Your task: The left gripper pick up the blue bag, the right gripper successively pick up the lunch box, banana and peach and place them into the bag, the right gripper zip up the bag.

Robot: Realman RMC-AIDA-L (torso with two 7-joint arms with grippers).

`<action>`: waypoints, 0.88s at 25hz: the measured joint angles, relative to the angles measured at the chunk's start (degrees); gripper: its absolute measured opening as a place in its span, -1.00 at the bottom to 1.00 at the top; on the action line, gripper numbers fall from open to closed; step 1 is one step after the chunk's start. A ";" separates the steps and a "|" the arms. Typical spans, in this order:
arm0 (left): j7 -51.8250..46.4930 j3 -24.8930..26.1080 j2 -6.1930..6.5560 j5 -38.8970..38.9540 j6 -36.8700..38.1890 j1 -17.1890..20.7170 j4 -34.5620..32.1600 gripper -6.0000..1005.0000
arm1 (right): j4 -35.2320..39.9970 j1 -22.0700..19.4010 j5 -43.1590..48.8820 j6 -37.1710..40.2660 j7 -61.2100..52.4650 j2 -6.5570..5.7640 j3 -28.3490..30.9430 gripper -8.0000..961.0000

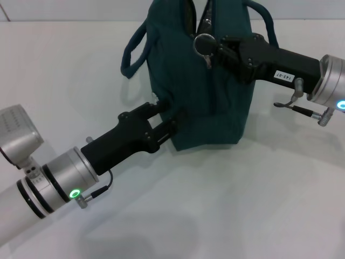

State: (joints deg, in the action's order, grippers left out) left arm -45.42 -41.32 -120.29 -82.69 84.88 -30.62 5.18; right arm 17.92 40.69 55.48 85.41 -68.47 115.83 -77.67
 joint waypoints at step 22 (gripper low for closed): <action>-2.64 0.21 -0.40 -2.30 -0.50 -1.67 -1.89 0.21 | 0.20 -0.89 -0.02 0.52 0.00 -0.05 -0.01 -0.96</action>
State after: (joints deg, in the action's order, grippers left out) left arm -48.06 -41.10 -120.68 -84.99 84.38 -32.29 3.29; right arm 18.12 39.80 55.46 85.93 -68.47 115.78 -77.69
